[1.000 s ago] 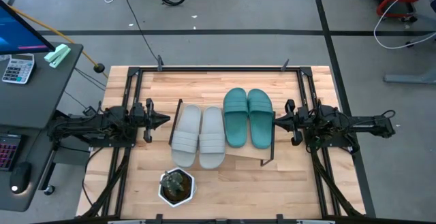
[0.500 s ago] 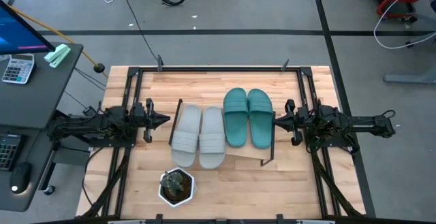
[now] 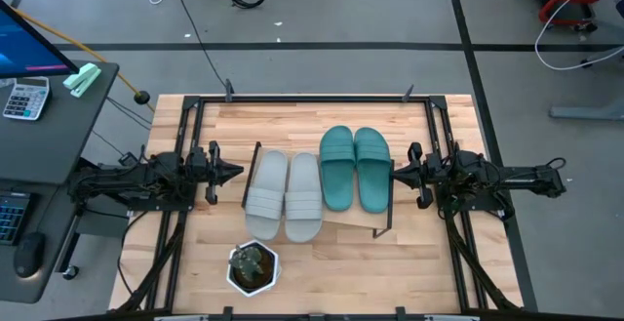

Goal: Pick and place slides into the shelf
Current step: Return to Home Position

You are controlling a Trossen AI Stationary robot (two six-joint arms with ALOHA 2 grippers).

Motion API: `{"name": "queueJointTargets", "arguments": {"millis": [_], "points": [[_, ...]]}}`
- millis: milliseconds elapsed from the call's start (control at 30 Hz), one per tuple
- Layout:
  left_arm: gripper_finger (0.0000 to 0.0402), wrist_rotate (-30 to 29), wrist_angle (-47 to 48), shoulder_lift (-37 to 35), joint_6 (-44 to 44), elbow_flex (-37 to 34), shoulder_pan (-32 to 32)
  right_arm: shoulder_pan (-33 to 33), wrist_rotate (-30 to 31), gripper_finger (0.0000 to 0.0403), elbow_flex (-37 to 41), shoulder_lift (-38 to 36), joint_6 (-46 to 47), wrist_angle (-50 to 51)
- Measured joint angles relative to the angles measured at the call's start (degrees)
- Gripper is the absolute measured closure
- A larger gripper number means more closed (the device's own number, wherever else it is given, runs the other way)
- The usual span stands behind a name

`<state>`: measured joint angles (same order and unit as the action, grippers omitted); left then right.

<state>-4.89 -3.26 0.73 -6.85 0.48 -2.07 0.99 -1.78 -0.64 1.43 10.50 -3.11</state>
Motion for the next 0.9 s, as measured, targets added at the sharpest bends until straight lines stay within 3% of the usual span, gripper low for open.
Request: {"name": "queueJointTargets", "arguments": {"millis": [900], "points": [[0.0378,0.00,0.00,0.00,0.00,0.01,0.01,0.00,0.00,0.0389,0.00,0.02,0.00,0.04]]}}
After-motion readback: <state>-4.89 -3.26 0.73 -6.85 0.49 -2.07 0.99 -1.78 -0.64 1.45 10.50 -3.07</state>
